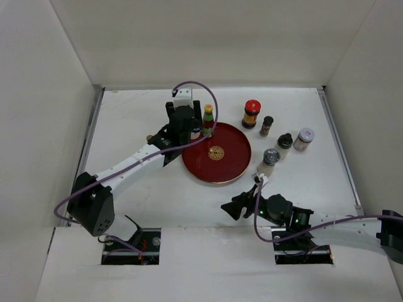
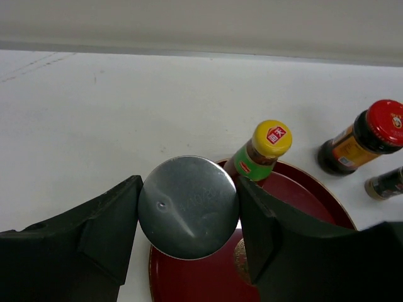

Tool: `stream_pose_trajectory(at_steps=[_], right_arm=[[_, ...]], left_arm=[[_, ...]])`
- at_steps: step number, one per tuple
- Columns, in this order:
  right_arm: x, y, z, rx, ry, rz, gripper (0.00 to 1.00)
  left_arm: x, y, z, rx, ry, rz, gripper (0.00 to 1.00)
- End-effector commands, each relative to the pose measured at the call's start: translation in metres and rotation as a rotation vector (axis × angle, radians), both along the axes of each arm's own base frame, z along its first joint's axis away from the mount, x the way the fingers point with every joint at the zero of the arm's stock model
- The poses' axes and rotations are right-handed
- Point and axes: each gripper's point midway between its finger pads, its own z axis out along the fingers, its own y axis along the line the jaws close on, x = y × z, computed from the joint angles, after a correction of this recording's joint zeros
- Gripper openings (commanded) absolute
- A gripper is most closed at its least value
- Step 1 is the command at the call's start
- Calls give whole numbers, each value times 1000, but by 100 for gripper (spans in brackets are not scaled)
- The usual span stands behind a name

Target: Organize the condiment bottles

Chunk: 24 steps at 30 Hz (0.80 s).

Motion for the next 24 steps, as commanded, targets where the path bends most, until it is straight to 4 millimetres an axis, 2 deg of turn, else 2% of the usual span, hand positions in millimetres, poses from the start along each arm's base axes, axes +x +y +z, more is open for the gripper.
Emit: stream_pose_trajectory(at_steps=[1, 10, 13, 17, 21, 24], right_arm=[[3, 7, 23, 72, -26, -9, 82], [3, 7, 23, 75, -27, -11, 82], [3, 7, 24, 76, -28, -11, 82], [3, 7, 24, 76, -28, -11, 82], [3, 7, 24, 76, -28, -11, 82], [3, 7, 24, 77, -30, -10, 82]], left_arm=[[7, -11, 17, -50, -72, 3, 31], [23, -29, -26, -20, -13, -7, 31], [25, -37, -38, -22, -3, -26, 35], [26, -38, -44, -25, 3, -22, 48], [22, -33, -38, -31, -4, -9, 69], [17, -27, -31, -35, -16, 1, 78]])
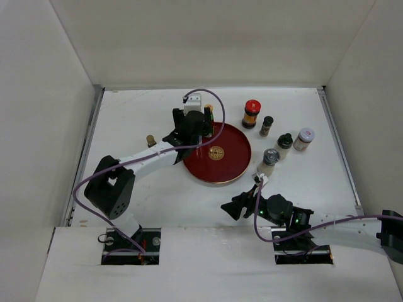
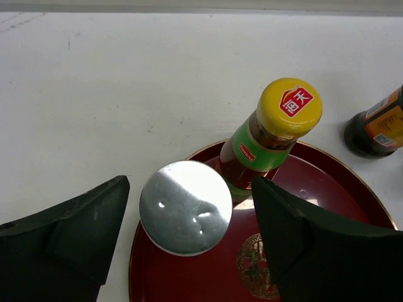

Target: Organize the condiment bottles

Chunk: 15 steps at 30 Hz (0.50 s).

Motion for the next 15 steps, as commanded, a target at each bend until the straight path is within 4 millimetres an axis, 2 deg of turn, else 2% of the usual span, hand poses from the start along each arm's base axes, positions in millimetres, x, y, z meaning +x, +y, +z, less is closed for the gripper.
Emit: stream_pose_trajectory(at_steps=[1, 7, 11, 15], right_arm=[[3, 7, 24, 77, -30, -10, 82], [3, 6, 24, 80, -31, -10, 82], [3, 6, 25, 81, -32, -10, 83], [3, 6, 25, 83, -32, -11, 82]], left_arm=[[-6, 5, 51, -98, -121, 26, 80], [-35, 33, 88, -135, -187, 60, 83], [-60, 77, 99, -104, -174, 139, 83], [-82, 129, 92, -46, -136, 256, 82]])
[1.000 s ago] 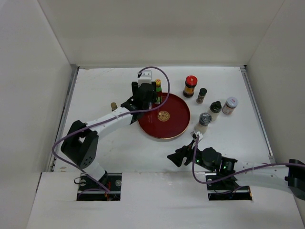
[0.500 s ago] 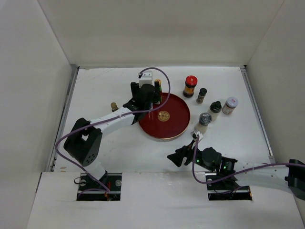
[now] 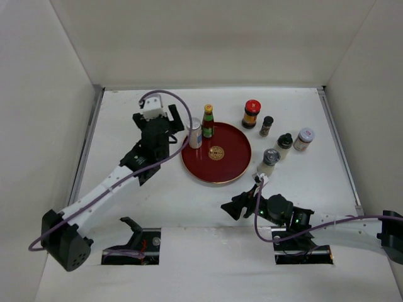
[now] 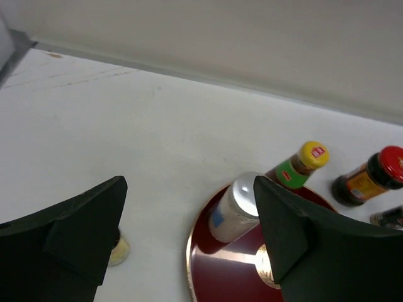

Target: Organize the condiment bottles

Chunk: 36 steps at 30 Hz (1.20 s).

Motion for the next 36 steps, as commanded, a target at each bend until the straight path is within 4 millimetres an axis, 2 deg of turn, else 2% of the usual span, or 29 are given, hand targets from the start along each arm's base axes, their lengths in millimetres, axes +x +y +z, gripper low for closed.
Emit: stream_pose_trajectory(at_steps=[1, 5, 10, 16, 20, 25, 27, 29, 31, 36], right_arm=[[3, 6, 23, 75, -31, -11, 82], [3, 6, 23, 76, -32, -9, 82], [3, 6, 24, 77, -33, -9, 82], [3, 6, 23, 74, -32, -9, 82], [3, 6, 24, 79, -32, -9, 82], [3, 6, 24, 79, -32, -9, 82], [3, 6, 24, 79, -32, -9, 82], [3, 6, 24, 81, -33, -9, 82], [3, 6, 25, 84, -34, -9, 83], [3, 6, 25, 84, -34, -9, 83]], left_arm=[[-17, 51, -26, 65, 88, 135, 79], [-19, 73, -55, 67, 164, 175, 69], [-9, 83, -89, 72, 241, 189, 68], [6, 86, -111, 56, 284, 177, 67], [13, 86, -119, 55, 296, 178, 57], [16, 82, -132, 56, 318, 169, 51], [16, 83, -138, 53, 328, 172, 46], [16, 83, -140, 49, 328, 173, 35], [15, 83, -133, 41, 308, 173, 28], [7, 79, -100, 29, 245, 151, 23]])
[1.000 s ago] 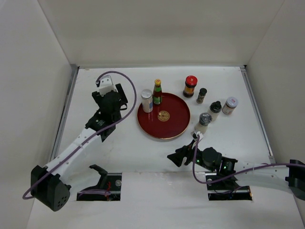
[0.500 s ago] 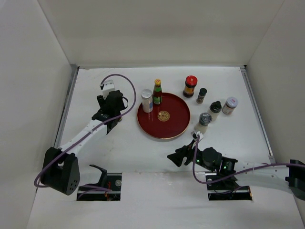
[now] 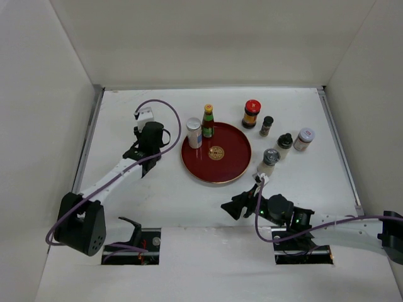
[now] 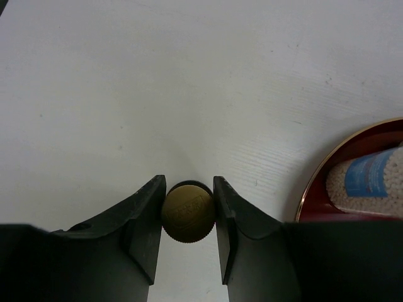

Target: Organize the condiment bottles

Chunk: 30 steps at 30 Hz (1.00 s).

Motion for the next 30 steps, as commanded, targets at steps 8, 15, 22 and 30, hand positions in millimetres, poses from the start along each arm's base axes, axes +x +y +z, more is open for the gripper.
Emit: stream_pose_trajectory(at_steps=[8, 15, 22, 30], right_arm=[[3, 6, 20, 68, -26, -8, 83], [3, 7, 19, 62, -25, -8, 83], [3, 7, 20, 63, -25, -8, 83], [3, 7, 19, 58, -25, -9, 79]], left_arm=[[-25, -71, 99, -118, -233, -173, 22], [-35, -153, 109, -188, -268, -323, 22], [-16, -185, 93, -178, -261, -354, 22], [-5, -178, 47, -105, -184, -324, 22]])
